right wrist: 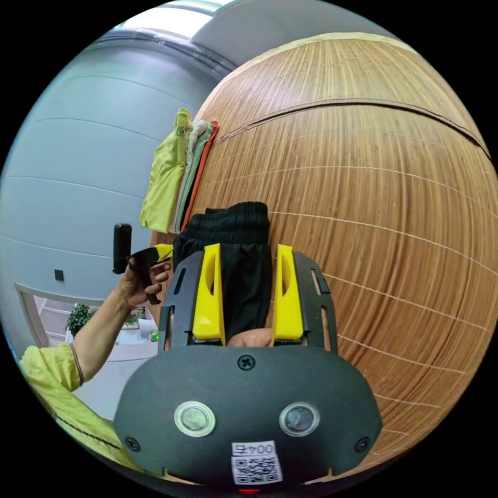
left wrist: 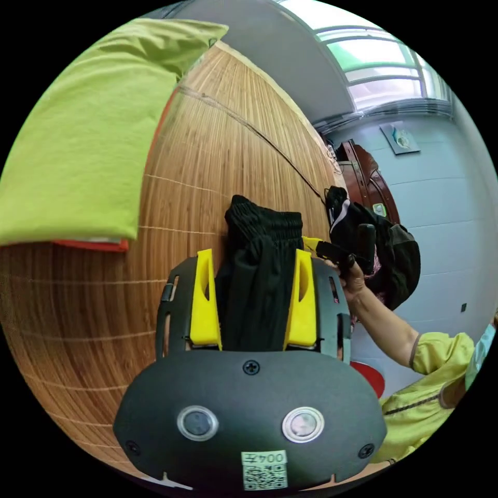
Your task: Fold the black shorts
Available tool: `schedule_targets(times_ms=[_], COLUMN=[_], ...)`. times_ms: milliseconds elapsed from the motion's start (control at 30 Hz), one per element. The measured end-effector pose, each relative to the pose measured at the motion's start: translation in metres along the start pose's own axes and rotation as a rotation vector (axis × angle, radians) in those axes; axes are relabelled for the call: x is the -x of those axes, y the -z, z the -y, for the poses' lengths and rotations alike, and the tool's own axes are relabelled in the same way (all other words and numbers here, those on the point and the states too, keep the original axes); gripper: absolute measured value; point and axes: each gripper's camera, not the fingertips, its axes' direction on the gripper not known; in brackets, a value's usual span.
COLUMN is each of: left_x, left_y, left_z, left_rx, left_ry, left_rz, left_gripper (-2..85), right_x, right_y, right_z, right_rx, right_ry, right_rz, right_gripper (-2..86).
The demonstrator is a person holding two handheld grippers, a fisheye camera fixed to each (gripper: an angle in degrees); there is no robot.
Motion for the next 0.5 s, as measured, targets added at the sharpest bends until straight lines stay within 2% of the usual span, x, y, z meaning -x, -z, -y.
schedule_targets(times_ms=[67,133,200,300,400,500], left_x=[0.006,-0.003,-0.034,-0.077,-0.099,-0.112], left_y=[-0.011,-0.012,-0.014,-0.033,-0.063,-0.065], left_z=[0.017,0.03,0.046,0.077,0.118,0.147], left_rx=[0.028,-0.005,-0.069,-0.061,0.068,0.088], left_ry=[0.037,-0.006,-0.142,-0.353,-0.406,-0.377], left_rz=[-0.085,-0.047,0.032,0.143,0.308,0.287], left_gripper=[13.5,7.8,6.0,5.6,6.4,7.4], right_x=[-0.004,-0.005,-0.003,-0.007,-0.028,-0.035], right_y=[-0.009,-0.004,0.011,0.037,0.04,0.056], right_z=[-0.001,-0.007,-0.012,-0.014,0.001,0.007], right_rx=[0.015,-0.035,-0.103,-0.194,-0.161,-0.185], right_ry=[-0.014,0.001,0.011,0.027,-0.021,-0.088], right_rz=[0.012,-0.001,-0.025,-0.094,-0.153,-0.161], right_gripper=[9.8,6.2,5.1,4.9,6.6,8.9])
